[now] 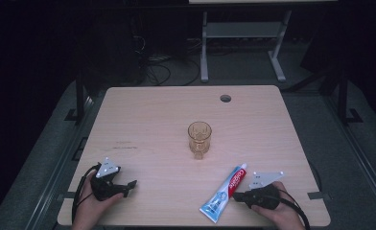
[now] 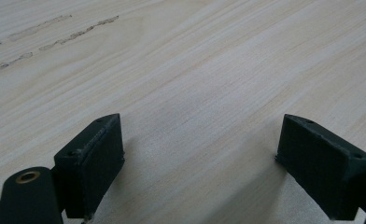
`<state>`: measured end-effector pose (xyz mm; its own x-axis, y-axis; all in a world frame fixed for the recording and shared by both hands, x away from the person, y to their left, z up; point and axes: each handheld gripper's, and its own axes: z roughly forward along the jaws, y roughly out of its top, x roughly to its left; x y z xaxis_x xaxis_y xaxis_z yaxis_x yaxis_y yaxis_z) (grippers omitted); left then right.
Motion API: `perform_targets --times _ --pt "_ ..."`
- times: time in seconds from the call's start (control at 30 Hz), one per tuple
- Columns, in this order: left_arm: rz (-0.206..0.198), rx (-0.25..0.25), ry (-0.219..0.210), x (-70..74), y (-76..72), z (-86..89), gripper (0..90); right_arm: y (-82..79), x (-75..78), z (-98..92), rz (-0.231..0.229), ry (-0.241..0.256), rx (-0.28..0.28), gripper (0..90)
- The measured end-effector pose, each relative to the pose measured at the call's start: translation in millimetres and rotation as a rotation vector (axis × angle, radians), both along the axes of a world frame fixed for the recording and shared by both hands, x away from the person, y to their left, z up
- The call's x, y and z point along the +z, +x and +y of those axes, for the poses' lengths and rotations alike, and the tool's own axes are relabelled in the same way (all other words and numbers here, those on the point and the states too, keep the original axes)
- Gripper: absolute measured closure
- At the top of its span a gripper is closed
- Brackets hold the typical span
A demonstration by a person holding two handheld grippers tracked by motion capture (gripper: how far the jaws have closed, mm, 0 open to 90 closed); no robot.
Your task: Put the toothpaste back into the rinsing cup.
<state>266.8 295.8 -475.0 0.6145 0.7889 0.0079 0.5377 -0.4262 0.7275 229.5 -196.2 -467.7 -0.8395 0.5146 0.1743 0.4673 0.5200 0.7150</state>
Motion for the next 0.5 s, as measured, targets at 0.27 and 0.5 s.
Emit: perform_targets --times 0.27,0.5 --pt "0.0 0.0 0.0 0.0 0.0 0.0 13.5 2.2 1.0 6.9 -0.005 -0.004 0.018 89.9" --pt "0.0 0.0 0.0 0.0 0.0 0.0 13.5 4.2 1.6 12.0 -0.013 -0.004 0.03 89.9"
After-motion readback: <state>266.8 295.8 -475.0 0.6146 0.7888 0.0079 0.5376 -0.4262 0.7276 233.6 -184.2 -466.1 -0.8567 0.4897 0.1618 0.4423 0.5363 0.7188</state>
